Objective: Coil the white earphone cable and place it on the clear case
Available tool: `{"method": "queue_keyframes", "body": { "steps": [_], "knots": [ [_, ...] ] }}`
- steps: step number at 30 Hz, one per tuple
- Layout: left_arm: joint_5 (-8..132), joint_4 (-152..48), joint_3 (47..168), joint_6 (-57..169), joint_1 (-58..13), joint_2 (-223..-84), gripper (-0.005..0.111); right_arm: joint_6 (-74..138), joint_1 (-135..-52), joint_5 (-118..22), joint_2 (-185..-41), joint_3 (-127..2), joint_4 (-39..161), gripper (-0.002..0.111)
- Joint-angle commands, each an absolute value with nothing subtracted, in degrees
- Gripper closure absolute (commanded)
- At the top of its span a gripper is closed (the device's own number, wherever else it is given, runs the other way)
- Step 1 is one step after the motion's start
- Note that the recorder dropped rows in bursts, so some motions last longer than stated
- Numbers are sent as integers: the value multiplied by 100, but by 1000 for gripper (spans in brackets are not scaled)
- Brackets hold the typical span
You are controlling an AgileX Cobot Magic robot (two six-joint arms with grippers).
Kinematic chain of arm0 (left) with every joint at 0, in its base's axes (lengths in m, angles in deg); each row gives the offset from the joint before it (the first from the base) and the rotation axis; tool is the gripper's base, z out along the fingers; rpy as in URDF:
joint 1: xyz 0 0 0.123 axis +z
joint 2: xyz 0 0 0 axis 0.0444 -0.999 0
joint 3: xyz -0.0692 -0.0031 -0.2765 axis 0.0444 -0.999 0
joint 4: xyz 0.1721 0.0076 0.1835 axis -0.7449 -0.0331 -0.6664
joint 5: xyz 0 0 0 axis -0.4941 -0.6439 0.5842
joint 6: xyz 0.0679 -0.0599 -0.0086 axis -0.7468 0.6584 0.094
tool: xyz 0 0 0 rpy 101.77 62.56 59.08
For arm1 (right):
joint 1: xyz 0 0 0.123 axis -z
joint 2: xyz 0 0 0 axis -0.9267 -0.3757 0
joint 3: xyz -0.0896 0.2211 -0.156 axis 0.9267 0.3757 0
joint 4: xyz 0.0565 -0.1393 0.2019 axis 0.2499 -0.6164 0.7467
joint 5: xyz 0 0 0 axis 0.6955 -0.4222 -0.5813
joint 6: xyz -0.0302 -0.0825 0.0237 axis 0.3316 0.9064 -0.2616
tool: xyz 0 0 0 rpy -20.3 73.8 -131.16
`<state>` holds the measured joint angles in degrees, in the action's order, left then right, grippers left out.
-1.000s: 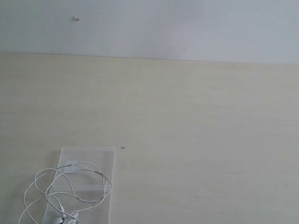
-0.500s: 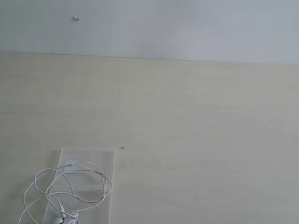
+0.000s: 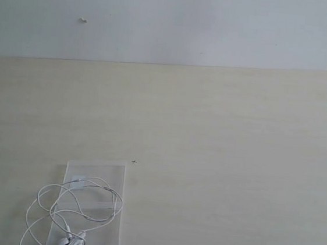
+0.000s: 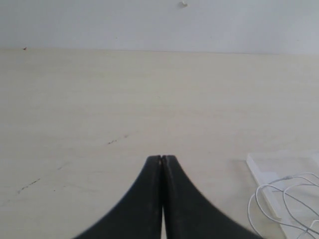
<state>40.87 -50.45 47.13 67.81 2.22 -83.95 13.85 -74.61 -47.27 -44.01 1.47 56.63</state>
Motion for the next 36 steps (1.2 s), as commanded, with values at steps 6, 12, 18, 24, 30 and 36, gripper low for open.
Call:
{"method": "queue_keyframes", "body": {
  "steps": [6,12,18,24,30,36],
  "knots": [
    [4132,-5049,4694,6762,237,-8373,107,1737,-7433,-3959,-4360,234,5762,87],
    [4132,-5049,4694,6762,237,-8373,107,1825,-7433,-3198,-4360,234,5762,87],
    [4132,-5049,4694,6762,237,-8373,107,2312,-7433,-3205,-4360,234,5762,87],
    [4132,-5049,4694,6762,237,-8373,107,2687,-7433,-3160,-4360,234,5762,87],
    [4132,-5049,4694,6762,237,-8373,107,2687,-7433,-3160,-4360,234,5762,87],
    [4132,-5049,4694,6762,237,-8373,107,2324,-7433,-3160,-4360,234,5867,87]
  ]
}}
